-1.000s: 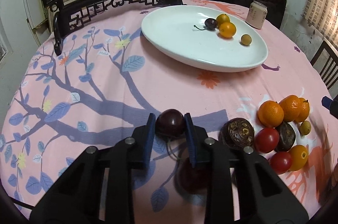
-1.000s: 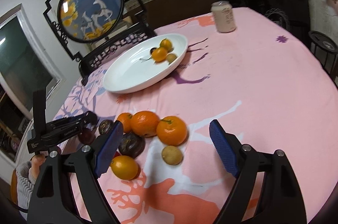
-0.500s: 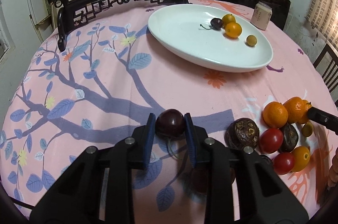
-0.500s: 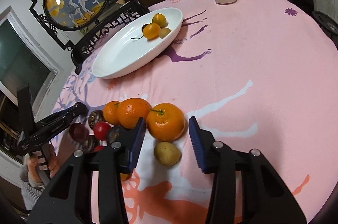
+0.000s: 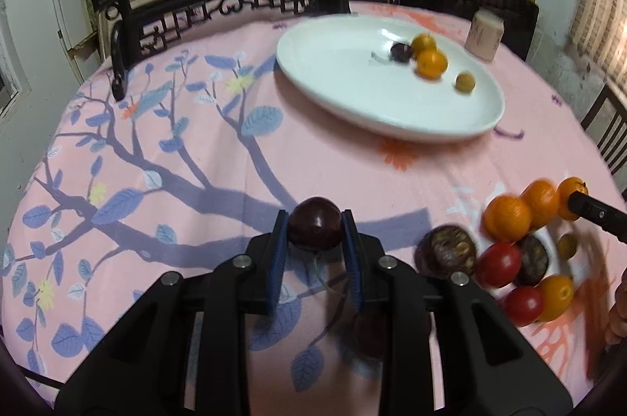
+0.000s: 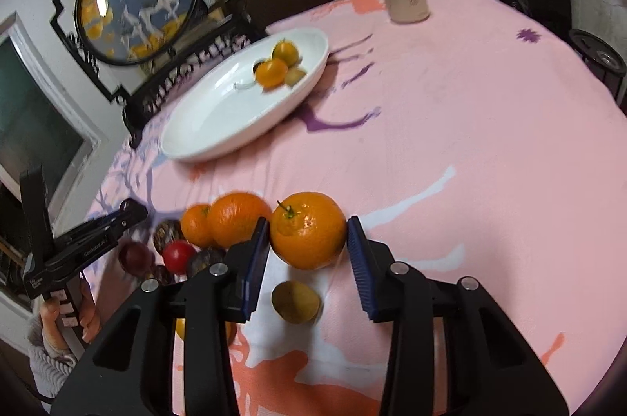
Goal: Organize fruits
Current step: 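Grasp another dark cherry with the left tool while the right tool grasps a leafy tangerine, then carry both fruits over the white plate and open both tools to release them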
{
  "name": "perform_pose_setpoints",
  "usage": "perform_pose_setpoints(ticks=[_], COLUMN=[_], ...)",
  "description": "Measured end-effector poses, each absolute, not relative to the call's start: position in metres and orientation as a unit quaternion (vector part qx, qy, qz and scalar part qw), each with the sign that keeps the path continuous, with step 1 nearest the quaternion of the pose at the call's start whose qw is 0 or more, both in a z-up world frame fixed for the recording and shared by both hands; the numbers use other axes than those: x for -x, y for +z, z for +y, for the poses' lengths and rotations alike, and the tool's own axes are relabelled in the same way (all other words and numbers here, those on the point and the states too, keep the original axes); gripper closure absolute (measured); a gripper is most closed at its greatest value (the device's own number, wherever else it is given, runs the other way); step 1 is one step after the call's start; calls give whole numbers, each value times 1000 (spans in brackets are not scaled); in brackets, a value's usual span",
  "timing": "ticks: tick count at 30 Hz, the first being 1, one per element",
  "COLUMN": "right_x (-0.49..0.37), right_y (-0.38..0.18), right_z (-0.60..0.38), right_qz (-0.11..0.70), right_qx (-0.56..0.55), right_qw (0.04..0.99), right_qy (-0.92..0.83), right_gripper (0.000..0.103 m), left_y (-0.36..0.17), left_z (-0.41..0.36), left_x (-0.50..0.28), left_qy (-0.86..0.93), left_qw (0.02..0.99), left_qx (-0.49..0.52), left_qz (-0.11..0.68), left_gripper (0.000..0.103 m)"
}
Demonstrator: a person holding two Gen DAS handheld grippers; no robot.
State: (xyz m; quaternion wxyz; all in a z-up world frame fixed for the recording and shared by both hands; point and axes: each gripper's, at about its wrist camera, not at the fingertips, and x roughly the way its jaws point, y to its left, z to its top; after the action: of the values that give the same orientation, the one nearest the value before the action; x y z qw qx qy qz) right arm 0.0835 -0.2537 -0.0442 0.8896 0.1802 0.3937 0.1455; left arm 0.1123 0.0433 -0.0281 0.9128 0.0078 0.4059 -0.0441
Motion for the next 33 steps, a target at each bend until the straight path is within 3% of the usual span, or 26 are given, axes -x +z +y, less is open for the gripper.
perform_pose_setpoints(ticks=[8, 13, 14, 16, 20, 33], right_x=[-126, -173, -184, -200, -204, -141], right_y=[3, 11, 9, 1, -8, 7], right_z=[-237, -194, -185, -175, -185, -219], right_qz=[369, 370, 376, 392, 390, 361], right_qx=[-183, -157, -154, -145, -150, -195], right_qw=[895, 896, 894, 887, 889, 887], right_qy=[174, 189, 192, 198, 186, 211], right_gripper=[63, 62, 62, 61, 43, 40], left_y=[16, 6, 1, -5, -8, -2], left_z=[21, 7, 6, 5, 8, 33], left_x=[-154, -193, -199, -204, -208, -150], left_qy=[-57, -55, -58, -59, -56, -25], left_qw=[923, 916, 914, 912, 913, 925], left_qx=[-1, 2, 8, 13, 5, 3], left_qz=[381, 397, 401, 405, 404, 379], left_gripper=[76, 75, 72, 49, 47, 25])
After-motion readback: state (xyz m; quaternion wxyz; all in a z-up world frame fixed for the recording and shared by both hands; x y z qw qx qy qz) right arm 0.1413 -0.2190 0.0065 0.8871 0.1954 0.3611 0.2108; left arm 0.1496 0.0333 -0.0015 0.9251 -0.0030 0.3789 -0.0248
